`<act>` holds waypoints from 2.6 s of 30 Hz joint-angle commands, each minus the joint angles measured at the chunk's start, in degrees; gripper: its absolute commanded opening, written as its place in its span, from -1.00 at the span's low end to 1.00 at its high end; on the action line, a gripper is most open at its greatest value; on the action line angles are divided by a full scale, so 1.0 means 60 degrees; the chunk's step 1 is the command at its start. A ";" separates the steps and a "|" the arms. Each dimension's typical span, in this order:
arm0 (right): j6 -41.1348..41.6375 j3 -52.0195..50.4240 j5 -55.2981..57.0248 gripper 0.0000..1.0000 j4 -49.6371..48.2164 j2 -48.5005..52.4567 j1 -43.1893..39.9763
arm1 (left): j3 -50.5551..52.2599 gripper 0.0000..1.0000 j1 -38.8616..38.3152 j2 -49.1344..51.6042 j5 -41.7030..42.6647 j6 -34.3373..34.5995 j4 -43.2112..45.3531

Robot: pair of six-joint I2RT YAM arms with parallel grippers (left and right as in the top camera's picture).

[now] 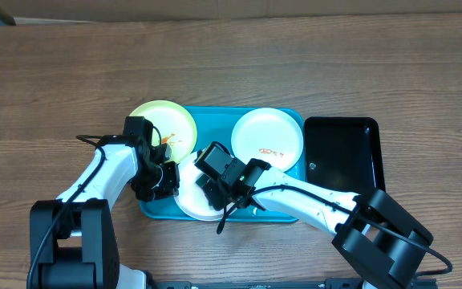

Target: Clean dirty plates on tray and stack at the side

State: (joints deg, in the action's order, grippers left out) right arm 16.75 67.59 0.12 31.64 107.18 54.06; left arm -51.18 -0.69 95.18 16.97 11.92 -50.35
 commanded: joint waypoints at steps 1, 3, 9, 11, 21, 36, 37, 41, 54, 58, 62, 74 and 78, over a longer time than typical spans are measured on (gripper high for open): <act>0.0794 0.0011 0.1548 -0.93 0.0091 0.0178 -0.0189 | -0.0204 -0.92 -0.0018 0.0066 -0.0069 0.0091 -0.0051; 0.0787 0.0149 0.1486 -0.93 0.0182 0.0178 -0.0237 | -0.0204 -0.92 -0.0018 0.0066 -0.0069 0.0091 -0.0047; 0.0714 0.1373 0.1483 -0.93 0.1158 0.0157 -0.0237 | -0.0204 -0.92 -0.0018 0.0066 -0.0069 0.0091 -0.0040; 0.0714 0.1934 0.1501 -0.93 0.1541 0.0142 -0.0240 | -0.0204 -0.92 -0.0018 0.0066 -0.0069 0.0091 -0.0044; 0.2091 0.3501 0.2120 -0.93 0.3606 -0.0091 -0.1195 | -0.0204 -0.92 -0.0018 0.0055 -0.0069 0.0091 -0.0102; 0.1982 0.3497 -0.0131 -0.93 0.5515 -0.0601 -0.5592 | -0.0204 -0.92 -0.0022 -0.1632 -0.0178 0.0080 -0.0146; 0.1778 0.3493 -0.0313 -0.93 0.5574 -0.0645 -0.5858 | -0.0204 -0.92 -0.0025 -0.1796 -0.0178 0.0080 -0.0149; 0.1217 0.3475 -0.1013 -0.93 0.5989 -0.0721 -0.6972 | -0.0204 -0.92 -0.0036 -0.2342 -0.0423 0.0087 -0.0182; -0.0120 0.1253 -0.2106 -0.92 0.5289 -0.1796 -0.9242 | -0.0350 -0.92 -0.1217 -0.3792 -0.3486 0.0903 -0.0495; -0.0124 -0.0219 -0.2106 -0.92 0.3989 -0.2189 -0.9264 | -0.0641 -0.92 -0.1730 -0.3850 -0.4350 0.0991 -0.0495; -0.0109 -0.1534 -0.2047 -0.92 0.2470 -0.2200 -0.9264 | -0.0831 -0.92 -0.2295 -0.3850 -0.5370 0.1100 -0.0495; -0.0011 -0.3606 -0.2106 -0.93 0.0780 -0.2204 -0.9264 | -0.0911 -0.92 -0.4273 -0.3847 -0.8845 0.1337 -0.0408; -0.0022 -0.3304 -0.2477 -0.93 0.1122 -0.2237 -0.9264 | -0.0914 -0.92 -0.4506 -0.3847 -0.8936 0.1300 -0.0240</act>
State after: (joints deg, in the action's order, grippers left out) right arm 16.53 48.10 -12.78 36.16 93.49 -1.58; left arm -54.83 -26.79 73.06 -32.05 18.52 -52.47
